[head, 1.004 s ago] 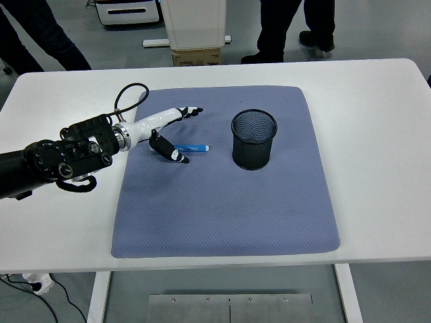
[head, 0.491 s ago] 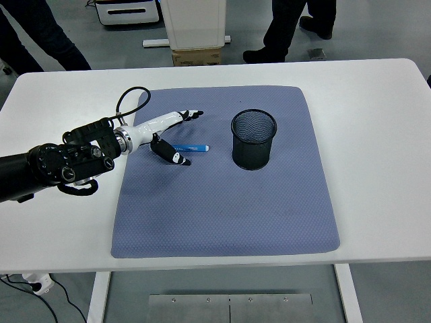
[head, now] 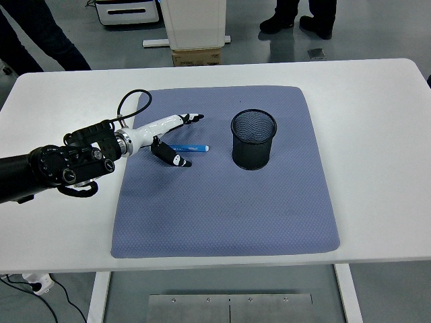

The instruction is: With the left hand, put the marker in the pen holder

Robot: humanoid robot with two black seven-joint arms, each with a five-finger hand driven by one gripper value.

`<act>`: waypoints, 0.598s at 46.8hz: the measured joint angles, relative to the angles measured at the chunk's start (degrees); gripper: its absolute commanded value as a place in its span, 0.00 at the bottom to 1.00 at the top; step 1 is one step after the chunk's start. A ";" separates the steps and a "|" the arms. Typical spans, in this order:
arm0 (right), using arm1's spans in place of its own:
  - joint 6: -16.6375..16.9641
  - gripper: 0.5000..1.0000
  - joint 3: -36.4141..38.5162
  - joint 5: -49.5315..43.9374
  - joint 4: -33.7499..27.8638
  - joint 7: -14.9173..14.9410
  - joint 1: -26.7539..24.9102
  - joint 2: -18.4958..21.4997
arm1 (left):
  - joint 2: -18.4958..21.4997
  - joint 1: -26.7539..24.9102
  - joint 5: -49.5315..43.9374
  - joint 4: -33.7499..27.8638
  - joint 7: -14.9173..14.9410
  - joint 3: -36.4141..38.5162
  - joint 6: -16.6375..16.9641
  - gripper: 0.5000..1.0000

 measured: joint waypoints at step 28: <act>0.00 1.00 0.01 0.00 0.00 0.00 0.00 0.00 | 0.00 -0.27 -0.04 -0.01 0.01 0.00 0.01 0.41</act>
